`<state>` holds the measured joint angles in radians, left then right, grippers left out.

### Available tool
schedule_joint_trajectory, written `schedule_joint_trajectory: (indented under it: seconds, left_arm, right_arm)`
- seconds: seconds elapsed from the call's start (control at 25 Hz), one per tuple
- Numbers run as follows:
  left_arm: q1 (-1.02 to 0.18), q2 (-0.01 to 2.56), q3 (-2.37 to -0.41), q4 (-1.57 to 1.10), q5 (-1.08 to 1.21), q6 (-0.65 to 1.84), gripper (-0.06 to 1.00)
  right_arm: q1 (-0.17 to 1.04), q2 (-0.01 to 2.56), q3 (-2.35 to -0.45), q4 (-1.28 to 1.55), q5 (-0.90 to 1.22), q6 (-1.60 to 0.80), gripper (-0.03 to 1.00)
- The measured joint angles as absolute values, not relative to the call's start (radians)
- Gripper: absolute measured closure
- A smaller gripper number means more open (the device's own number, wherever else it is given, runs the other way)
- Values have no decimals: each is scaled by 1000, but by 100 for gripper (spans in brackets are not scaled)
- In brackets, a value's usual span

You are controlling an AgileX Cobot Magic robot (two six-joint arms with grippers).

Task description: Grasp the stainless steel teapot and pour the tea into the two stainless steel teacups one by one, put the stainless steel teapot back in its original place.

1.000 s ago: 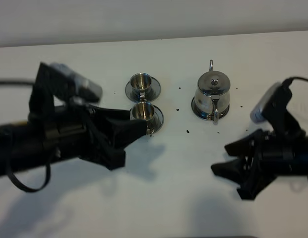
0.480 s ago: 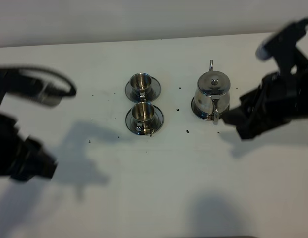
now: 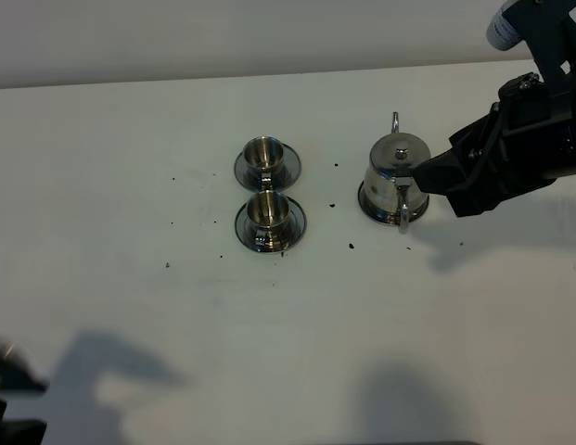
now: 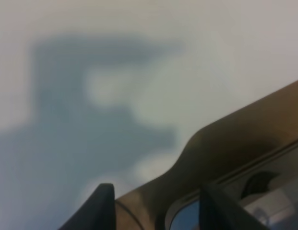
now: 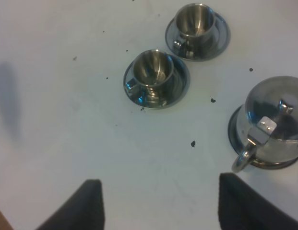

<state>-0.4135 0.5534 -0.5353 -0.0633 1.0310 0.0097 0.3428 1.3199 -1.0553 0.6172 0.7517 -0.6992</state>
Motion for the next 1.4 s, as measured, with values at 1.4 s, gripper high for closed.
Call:
schedule_joint_trajectory:
  seconds: [1.4]
  left_arm:
    - [74,0,-508,-120,1059,125,51]
  right_arm:
    - [343,1320,-1057,682,707,-695,46]
